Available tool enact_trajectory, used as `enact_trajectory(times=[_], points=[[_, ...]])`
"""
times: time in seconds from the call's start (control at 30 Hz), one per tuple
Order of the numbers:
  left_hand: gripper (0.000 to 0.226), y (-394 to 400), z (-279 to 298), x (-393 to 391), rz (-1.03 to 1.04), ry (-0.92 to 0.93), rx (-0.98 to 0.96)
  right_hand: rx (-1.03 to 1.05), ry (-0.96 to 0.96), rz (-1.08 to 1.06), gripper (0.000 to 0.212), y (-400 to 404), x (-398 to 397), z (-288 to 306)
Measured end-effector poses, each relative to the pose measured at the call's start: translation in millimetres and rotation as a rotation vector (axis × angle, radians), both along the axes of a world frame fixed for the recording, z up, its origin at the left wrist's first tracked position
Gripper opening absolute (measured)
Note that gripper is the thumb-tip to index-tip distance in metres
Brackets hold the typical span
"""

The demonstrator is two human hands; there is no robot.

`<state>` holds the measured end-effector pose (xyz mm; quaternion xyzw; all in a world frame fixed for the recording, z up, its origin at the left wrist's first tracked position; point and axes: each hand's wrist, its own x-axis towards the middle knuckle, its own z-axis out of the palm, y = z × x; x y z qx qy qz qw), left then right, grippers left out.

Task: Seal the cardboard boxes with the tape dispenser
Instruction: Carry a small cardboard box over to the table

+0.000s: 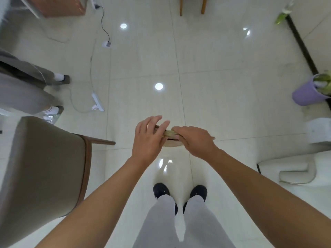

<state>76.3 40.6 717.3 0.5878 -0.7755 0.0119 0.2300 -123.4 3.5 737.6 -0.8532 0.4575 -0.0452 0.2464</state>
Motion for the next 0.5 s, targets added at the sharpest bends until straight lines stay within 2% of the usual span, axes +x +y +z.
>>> enact_trajectory(times=[0.07,0.1,0.17,0.27,0.4,0.5], points=[[0.023,2.1,17.8,8.2,0.001,-0.044,0.017,-0.073,0.083,0.02,0.021,0.9,10.0,18.3],[0.019,2.5,25.2,12.4,0.006,-0.039,0.043,-0.1,0.114,0.012,0.024,0.7,13.1,25.3],[0.016,2.7,36.6,20.5,0.029,0.014,0.094,-0.129,0.145,-0.038,0.027,-1.4,12.5,35.1],[0.015,1.6,48.4,30.8,0.098,0.097,0.145,-0.135,0.132,-0.121,0.02,-6.1,-1.4,40.1],[0.011,-9.8,65.2,36.0,0.112,0.113,0.152,0.022,0.031,-0.201,0.015,-13.4,-14.4,47.9],[0.016,-30.3,76.8,32.6,0.113,0.115,0.144,-0.008,-0.057,-0.276,0.024,-29.1,-15.2,56.1]])
